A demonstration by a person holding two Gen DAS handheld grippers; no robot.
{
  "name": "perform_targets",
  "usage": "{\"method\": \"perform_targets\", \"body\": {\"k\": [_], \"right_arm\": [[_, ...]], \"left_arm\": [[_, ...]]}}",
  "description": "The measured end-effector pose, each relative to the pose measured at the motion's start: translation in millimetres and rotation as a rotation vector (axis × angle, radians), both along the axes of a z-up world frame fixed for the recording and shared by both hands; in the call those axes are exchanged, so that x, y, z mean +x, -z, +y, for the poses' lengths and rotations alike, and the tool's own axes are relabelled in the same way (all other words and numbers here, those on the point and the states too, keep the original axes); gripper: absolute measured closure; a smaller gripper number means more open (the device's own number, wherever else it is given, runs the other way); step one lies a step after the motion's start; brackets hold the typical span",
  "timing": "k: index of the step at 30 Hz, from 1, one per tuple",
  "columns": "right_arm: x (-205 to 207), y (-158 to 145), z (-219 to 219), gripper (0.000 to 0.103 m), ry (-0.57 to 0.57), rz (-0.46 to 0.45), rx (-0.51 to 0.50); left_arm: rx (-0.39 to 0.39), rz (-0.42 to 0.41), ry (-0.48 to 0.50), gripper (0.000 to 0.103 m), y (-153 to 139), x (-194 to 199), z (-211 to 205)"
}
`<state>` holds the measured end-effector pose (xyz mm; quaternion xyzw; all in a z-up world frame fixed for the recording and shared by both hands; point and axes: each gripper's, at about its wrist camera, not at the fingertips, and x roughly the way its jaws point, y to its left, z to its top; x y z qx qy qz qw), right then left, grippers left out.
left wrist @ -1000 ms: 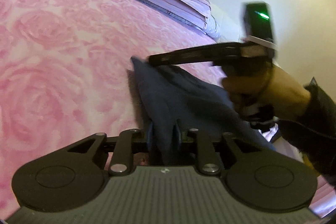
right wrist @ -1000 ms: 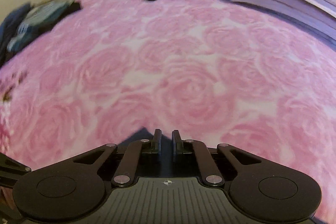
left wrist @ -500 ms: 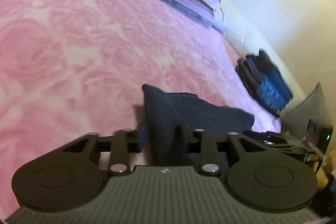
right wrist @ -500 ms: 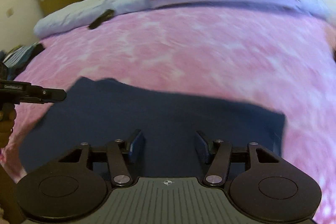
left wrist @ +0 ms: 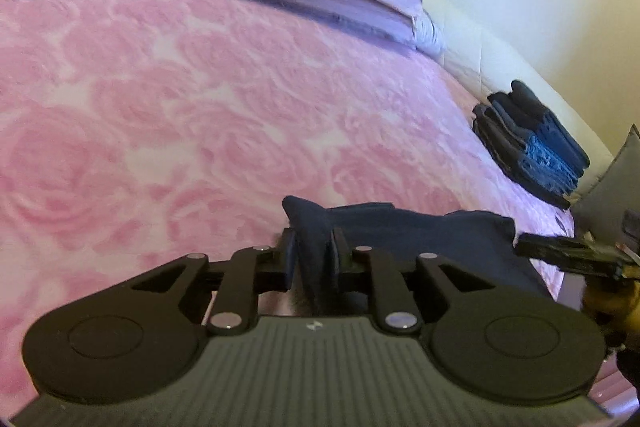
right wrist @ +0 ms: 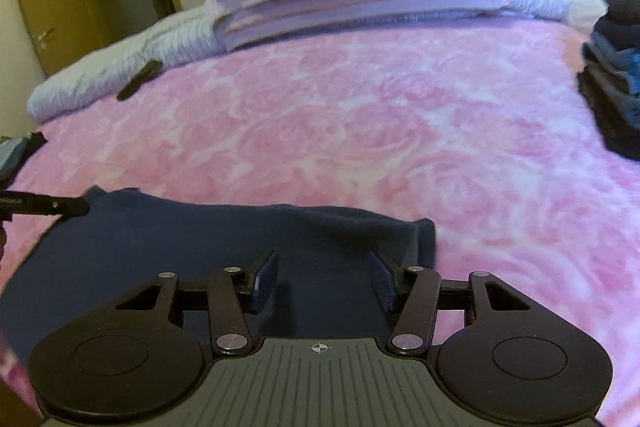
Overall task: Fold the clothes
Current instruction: 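Press the folded navy garment flat with both open tools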
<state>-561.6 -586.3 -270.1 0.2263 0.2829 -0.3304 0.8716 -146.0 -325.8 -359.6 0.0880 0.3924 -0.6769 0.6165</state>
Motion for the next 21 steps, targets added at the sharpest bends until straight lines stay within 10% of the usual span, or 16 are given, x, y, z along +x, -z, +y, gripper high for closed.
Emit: {"method": "perform_targets", "body": {"k": [10,21], "right_arm": [[-48.2,-8.1,106.4,0.048,-0.068,-0.165,0.068],[-51.6,-13.1,57.6,0.048,-0.022,-0.174,0.022]], "left_arm": [[-0.002,-0.147,0.231,0.089,-22.3,-83.8,78.0],[0.004,-0.102,0.155,0.087,-24.1,-63.4,42.3]]}}
